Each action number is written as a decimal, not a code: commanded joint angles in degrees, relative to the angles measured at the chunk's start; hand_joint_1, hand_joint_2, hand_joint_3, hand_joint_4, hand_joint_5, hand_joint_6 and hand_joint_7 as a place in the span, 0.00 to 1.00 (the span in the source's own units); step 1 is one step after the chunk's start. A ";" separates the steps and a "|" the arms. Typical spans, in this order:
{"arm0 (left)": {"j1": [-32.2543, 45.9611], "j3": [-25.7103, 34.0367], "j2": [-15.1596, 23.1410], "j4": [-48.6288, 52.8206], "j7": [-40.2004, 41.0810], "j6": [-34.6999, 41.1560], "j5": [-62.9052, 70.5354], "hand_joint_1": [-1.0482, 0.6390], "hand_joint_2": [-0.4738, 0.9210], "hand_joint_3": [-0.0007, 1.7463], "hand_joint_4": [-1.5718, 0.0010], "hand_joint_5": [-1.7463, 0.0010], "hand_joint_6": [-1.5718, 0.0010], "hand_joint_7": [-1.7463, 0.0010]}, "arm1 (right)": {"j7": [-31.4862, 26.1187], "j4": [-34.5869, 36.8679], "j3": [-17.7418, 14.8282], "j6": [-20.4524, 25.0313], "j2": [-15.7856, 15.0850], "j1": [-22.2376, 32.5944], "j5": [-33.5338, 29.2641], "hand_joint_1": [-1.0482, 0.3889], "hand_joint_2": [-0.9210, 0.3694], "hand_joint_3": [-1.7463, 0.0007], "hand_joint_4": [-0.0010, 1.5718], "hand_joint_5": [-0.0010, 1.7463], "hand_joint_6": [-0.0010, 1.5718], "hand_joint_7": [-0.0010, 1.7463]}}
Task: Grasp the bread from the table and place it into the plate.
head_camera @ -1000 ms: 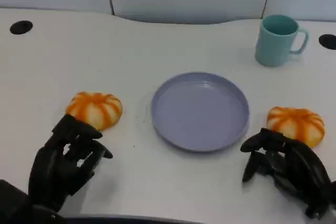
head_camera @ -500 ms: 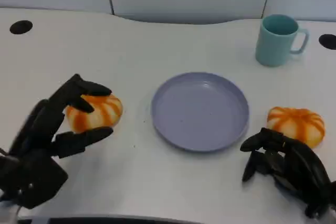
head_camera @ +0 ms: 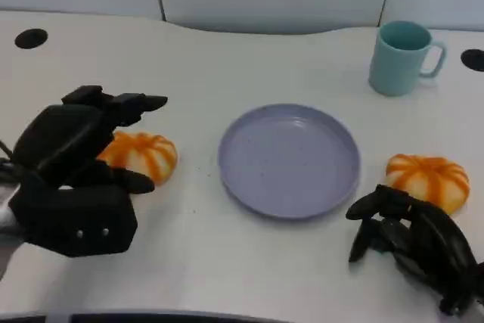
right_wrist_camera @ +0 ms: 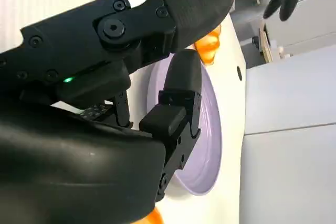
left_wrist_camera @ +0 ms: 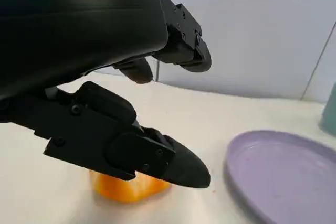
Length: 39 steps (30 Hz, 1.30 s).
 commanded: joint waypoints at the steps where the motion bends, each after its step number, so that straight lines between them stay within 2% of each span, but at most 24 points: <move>1: -4.03 -4.13 2.03 2.98 -0.89 2.25 2.24 0.06 1.00 0.02 0.98 0.78 0.84 1.00 | -0.46 0.57 0.07 2.64 -0.20 2.00 -0.07 0.35 0.00 0.93 0.42 0.89 0.46 0.60; 7: -9.40 -9.15 2.00 10.26 -1.01 4.38 3.46 0.04 1.00 0.03 1.00 0.86 0.89 0.99 | 0.16 0.65 0.03 1.68 -0.14 2.12 -0.10 0.36 0.00 0.92 0.42 0.90 0.46 0.60; 12: -16.10 -13.86 -0.08 19.70 -3.59 8.93 4.74 0.05 1.00 0.02 1.00 0.91 0.93 0.99 | -0.37 0.17 0.33 1.55 -0.23 2.37 -0.50 0.34 0.00 0.92 0.42 0.90 0.46 0.60; 18: -22.46 -18.34 -3.72 31.71 -2.27 12.03 5.54 0.06 0.99 0.01 1.00 0.92 0.93 0.99 | -0.25 0.13 0.29 1.77 -0.23 2.47 -0.23 0.35 0.00 0.92 0.42 0.90 0.46 0.60; 22: -25.23 -19.19 -5.76 39.18 -0.97 12.30 4.55 0.07 0.97 0.00 1.00 0.95 0.92 0.99 | -0.34 -0.04 0.20 2.28 -0.20 2.61 -0.07 0.35 0.00 0.92 0.42 0.90 0.46 0.60; 27: -27.50 -20.59 -7.47 44.49 0.05 13.64 4.76 0.07 0.97 0.00 1.00 0.97 0.93 0.99 | -0.11 0.04 0.21 1.56 -0.33 2.81 -0.19 0.36 0.00 0.92 0.42 0.90 0.46 0.60; 30: -28.54 -21.27 -8.66 46.75 0.18 15.26 4.74 0.08 0.96 0.00 0.98 0.96 0.92 0.99 | -0.10 -0.84 0.26 2.60 -0.38 3.11 0.02 0.36 0.00 0.92 0.41 0.90 0.46 0.60; 39: -30.67 -22.84 -10.75 50.36 -0.77 19.93 4.83 0.10 0.95 0.00 0.99 0.95 0.92 0.99 | 0.23 -1.42 0.22 1.96 -0.15 3.71 0.00 0.36 0.00 0.91 0.41 0.90 0.46 0.60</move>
